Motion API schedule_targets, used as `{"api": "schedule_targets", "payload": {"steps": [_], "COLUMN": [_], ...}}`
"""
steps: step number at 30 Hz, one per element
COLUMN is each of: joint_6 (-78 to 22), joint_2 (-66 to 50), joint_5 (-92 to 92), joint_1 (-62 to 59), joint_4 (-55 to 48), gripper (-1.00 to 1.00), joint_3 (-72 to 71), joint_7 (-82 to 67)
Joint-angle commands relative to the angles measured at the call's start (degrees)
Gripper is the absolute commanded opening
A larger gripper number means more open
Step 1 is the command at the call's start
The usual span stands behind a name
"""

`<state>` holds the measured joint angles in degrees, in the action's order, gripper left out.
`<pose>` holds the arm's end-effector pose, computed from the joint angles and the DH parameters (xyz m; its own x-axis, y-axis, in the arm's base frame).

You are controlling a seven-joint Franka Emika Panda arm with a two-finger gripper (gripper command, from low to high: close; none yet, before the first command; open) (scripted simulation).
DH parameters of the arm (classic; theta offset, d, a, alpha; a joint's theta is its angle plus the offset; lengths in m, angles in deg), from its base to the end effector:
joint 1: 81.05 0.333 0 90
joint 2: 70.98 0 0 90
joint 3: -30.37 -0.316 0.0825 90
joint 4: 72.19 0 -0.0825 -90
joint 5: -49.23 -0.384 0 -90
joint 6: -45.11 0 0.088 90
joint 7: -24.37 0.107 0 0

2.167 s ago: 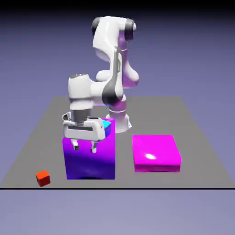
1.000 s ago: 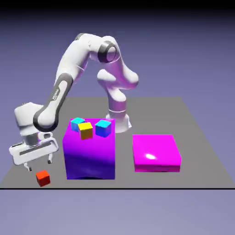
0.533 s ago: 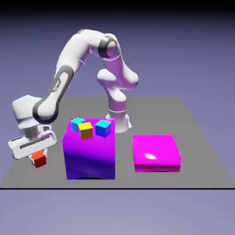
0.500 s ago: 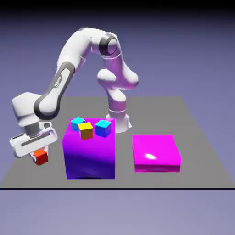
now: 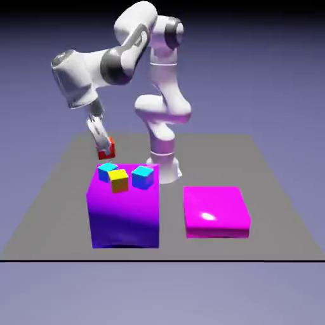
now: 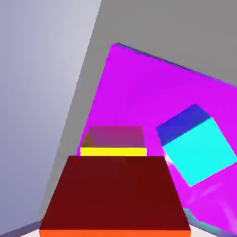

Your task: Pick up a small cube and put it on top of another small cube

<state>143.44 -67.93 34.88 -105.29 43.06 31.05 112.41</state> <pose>0.4751 -0.1954 0.4620 -0.4632 -0.8536 -0.2383 -0.8802 0.4118 0.2359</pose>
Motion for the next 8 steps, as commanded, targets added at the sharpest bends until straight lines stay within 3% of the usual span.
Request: {"api": "schedule_targets", "payload": {"steps": [1,5,6,8], "joint_6": [2.32,9.91,9.91,7.54], "joint_2": [-0.28,-1.16,-1.16,-0.88], "joint_5": [-0.16,-0.99,-0.99,-0.73], "joint_1": [0.66,1.32,1.32,1.11], "joint_4": [2.07,8.72,8.72,6.65], "gripper": [-1.0,-1.0,1.0,1.0], "joint_3": [-0.21,-0.91,-0.91,-0.69], "joint_7": [-0.23,-1.03,-1.03,-0.78]}}
